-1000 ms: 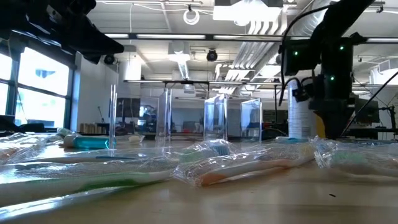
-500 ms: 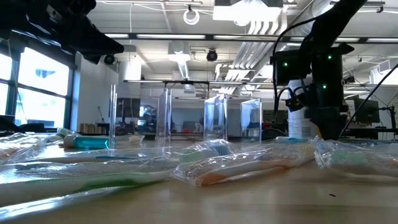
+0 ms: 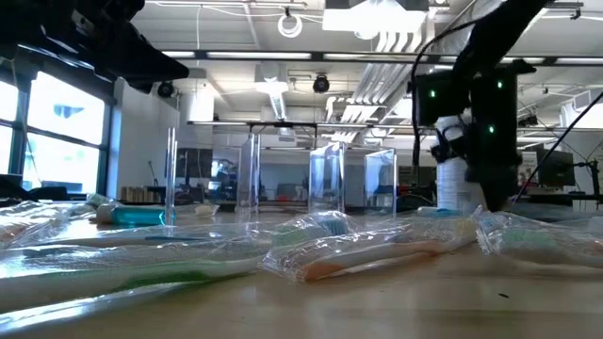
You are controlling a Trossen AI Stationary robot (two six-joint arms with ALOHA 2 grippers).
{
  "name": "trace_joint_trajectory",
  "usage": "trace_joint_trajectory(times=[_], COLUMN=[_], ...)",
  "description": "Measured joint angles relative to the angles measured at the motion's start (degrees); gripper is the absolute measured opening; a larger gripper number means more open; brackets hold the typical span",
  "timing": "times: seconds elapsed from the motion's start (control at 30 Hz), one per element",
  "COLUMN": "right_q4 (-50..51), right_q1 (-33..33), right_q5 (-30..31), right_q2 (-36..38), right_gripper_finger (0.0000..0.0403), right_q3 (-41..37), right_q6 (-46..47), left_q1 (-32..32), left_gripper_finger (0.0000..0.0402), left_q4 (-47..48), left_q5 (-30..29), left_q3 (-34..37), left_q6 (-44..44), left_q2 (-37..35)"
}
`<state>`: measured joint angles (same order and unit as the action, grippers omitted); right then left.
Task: Pick & Place toothbrushing station
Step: Put the blue toothbrush into the transparent organizer
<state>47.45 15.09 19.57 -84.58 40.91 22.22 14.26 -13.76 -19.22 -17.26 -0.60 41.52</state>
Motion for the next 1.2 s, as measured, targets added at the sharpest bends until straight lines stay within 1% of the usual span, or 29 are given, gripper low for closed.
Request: trace_joint_trajectory(times=[0.07, 0.2, 0.37, 0.43, 0.53, 0.73, 0.83, 0.93, 1.03, 1.1, 1.2], right_q4=[2.9, 7.7, 5.8, 1.3, -8.4, -27.1, -39.9, -54.8, -69.3, -77.0, -86.6], right_q1=[-1.9, -6.3, -14.2, -18.1, -23.9, -34.4, -36.9, -37.1, -35.6, -34.2, -31.5], right_q5=[2.8, 5.6, 8.4, 9.3, 9.3, 8.3, 3.4, -5.9, -14.9, -17.6, -20.9], right_q2=[2.4, 7.0, 14.9, 17.9, 21.8, 22.5, 21.4, 19.3, 16.9, 15.0, 12.9], right_gripper_finger=[0.0006, 0.0005, 0.0005, 0.0005, 0.0005, 0.0004, 0.0004, 0.0004, 0.0004, 0.0004, 0.0004], right_q3=[3.0, 8.3, 13.5, 14.0, 14.0, 13.7, 11.0, 6.6, 1.6, -0.7, -4.2], right_q6=[0.3, 1.5, -0.1, -2.0, -6.5, -18.0, -25.8, -32.3, -37.9, -40.1, -39.8], left_q1=[0.0, 0.0, 0.0, 0.0, 0.0, 0.0, 0.0, 0.0, 0.0, 0.0, 0.0], left_gripper_finger=[0.0, 0.0, 0.0, 0.0, 0.0, 0.0, 0.0, 0.0, 0.0, 0.0, 0.0], left_q4=[0.0, 0.2, 0.2, 0.2, 0.5, 0.7, 0.8, 1.0, 1.2, 1.6, 2.5], left_q5=[0.0, 0.0, 0.7, 0.7, 0.7, 0.7, 0.7, 0.7, 0.7, 0.7, 0.7], left_q3=[0.0, 0.0, 0.0, 0.0, 0.0, 0.0, 0.0, 0.0, 0.0, 0.0, 0.0], left_q6=[0.0, 0.0, 0.2, 0.1, 0.1, 0.1, 0.1, 0.1, 0.1, 0.1, -0.1], left_q2=[0.0, 0.0, 0.0, 0.0, 0.0, 0.0, 0.0, 0.0, 0.0, 0.0, 0.0])
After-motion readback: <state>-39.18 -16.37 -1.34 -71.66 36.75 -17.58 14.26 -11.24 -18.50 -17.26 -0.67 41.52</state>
